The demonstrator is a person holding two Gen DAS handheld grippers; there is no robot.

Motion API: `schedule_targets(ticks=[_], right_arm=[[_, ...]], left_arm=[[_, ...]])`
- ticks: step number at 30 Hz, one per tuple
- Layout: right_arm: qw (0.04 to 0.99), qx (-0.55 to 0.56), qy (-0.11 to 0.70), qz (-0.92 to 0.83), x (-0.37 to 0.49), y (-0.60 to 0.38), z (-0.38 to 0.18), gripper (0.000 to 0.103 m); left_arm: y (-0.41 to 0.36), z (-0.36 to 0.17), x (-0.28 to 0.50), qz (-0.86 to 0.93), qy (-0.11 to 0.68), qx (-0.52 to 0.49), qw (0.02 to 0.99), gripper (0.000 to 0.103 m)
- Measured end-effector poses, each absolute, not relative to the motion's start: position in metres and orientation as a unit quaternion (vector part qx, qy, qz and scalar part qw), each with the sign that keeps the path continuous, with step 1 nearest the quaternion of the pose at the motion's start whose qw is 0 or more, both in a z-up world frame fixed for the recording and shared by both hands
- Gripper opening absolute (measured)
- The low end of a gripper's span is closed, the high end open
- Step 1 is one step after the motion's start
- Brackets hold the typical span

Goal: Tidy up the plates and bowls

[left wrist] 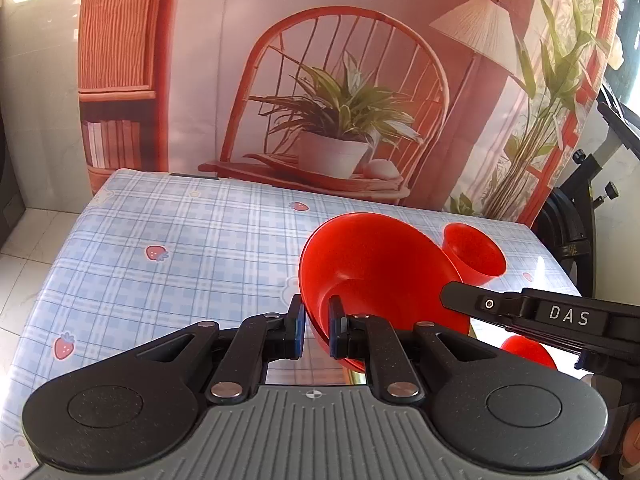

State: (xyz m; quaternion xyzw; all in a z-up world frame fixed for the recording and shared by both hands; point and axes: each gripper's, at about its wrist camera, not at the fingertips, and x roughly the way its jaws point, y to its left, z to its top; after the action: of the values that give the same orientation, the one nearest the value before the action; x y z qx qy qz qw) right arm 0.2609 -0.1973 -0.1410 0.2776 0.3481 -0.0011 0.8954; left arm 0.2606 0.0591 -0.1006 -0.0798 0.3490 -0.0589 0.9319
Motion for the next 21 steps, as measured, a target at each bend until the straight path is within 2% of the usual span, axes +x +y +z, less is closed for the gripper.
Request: schedule_targets(ticks=[11, 21], right_arm=[[0.905, 0.288, 0.306, -0.071, 0.182, -0.3, -0.13, 0.007], [0.891, 0.304, 0.312, -0.128, 0.141, -0.353, -0.157, 0.007]], left_arm=[[-0.056, -0.104, 0.255, -0.126, 0.368, -0.056, 0.92, 0.013], [-0.119, -0.14, 0.263, -0.17, 0.408, -0.031, 0.896, 0.013]])
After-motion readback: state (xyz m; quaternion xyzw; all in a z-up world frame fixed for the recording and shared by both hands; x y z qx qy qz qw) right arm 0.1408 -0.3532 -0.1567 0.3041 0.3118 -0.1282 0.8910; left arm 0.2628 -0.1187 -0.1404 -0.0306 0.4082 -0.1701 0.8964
